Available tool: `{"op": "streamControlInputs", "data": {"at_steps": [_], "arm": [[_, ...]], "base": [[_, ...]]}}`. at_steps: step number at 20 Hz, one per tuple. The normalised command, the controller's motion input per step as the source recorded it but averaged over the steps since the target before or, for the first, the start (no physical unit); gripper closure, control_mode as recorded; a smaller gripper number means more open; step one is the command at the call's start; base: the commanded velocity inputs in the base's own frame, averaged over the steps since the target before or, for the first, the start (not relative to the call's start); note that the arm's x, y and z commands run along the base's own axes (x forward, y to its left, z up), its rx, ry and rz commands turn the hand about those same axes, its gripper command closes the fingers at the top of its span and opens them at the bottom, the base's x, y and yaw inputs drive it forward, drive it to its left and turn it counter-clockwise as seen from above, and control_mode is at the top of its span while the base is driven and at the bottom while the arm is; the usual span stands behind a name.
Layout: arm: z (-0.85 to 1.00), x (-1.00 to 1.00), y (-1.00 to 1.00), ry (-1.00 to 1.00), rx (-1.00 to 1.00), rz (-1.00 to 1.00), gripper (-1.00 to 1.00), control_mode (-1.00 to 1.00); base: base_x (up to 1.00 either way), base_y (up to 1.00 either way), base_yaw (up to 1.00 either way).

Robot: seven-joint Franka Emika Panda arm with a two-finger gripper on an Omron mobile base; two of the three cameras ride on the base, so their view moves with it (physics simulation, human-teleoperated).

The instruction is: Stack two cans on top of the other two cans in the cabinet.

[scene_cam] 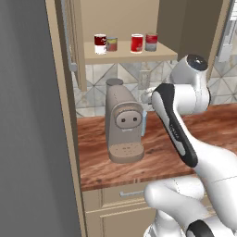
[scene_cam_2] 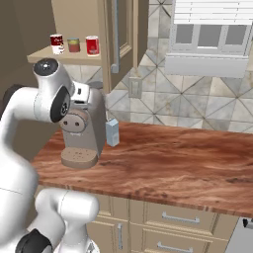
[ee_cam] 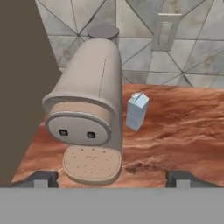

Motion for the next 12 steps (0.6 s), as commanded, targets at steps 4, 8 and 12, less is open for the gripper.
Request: {"op": "streamControlInputs", "data": {"at_steps": [4,8,12], "arm": [[0.56,-0.25,0.0,-0.34,0.0,0.0,-1.0,-1.0],[0.53,-0.35,-0.01,-0.35,0.0,-0.01,-1.0,-1.0],[0.57,-0.23,0.01,-0.3,0.0,-0.03,-1.0,-1.0]], "base": [[0.0,0.0,0.0],[0.0,0.0,0.0],[0.0,0.0,0.0]]}}
